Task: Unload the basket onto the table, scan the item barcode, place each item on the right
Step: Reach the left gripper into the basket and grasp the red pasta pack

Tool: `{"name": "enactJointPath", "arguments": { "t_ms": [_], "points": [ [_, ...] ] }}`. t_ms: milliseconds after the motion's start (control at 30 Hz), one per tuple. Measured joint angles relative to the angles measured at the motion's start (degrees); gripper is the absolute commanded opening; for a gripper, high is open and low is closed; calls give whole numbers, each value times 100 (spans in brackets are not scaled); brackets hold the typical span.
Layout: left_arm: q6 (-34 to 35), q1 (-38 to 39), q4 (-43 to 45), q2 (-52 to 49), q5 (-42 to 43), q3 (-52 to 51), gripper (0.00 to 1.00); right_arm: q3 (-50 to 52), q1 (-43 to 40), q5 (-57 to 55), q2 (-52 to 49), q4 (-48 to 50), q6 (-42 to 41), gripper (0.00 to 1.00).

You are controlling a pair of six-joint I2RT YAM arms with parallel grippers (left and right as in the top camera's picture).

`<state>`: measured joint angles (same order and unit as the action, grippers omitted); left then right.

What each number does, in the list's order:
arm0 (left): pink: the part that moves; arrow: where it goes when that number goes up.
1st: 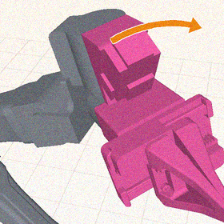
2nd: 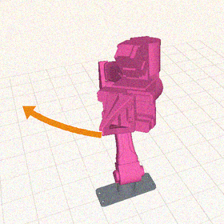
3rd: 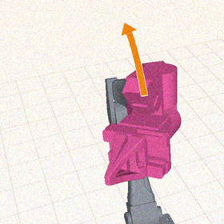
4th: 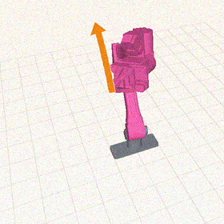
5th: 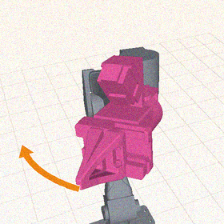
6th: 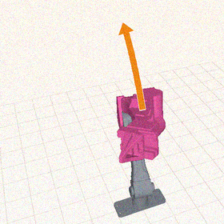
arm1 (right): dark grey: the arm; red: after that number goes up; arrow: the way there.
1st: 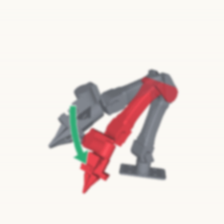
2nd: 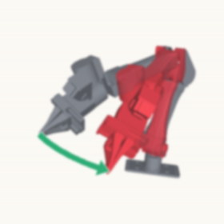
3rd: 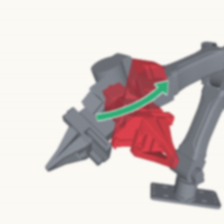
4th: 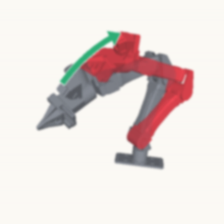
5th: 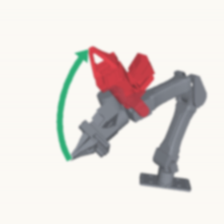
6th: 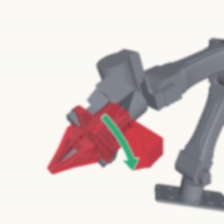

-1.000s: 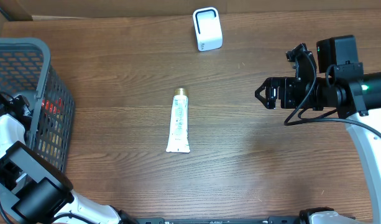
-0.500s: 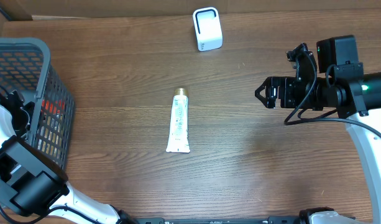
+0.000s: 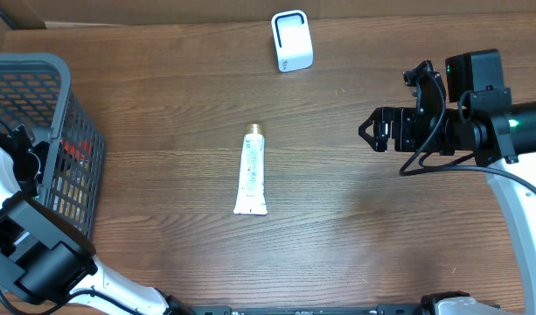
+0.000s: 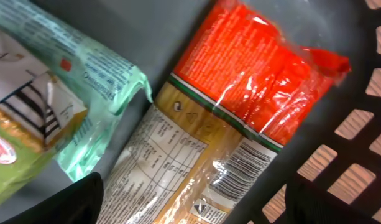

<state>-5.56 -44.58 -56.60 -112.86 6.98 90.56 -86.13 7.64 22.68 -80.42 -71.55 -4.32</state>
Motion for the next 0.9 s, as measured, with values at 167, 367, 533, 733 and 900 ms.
{"name": "enactJointPath", "arguments": {
  "t_ms": [167, 367, 533, 733, 900],
  "points": [
    [-175, 0, 184, -2, 39, -273, 84, 0, 0, 0, 0, -2, 0, 100],
    [-271, 0, 662, -31, -76, -776, 89, 0, 0, 0, 0, -2, 0, 100],
    [-345, -4, 1110, 0, -131, -1110, 70, 0, 0, 2, 0, 0, -2, 100],
    [-680, -4, 1357, 144, -164, -1248, 4, 0, 0, 2, 0, 0, -2, 100],
    [-706, -4, 1204, 214, -162, -1141, 4, 0, 0, 2, 0, 2, 0, 100]
  ]
}}
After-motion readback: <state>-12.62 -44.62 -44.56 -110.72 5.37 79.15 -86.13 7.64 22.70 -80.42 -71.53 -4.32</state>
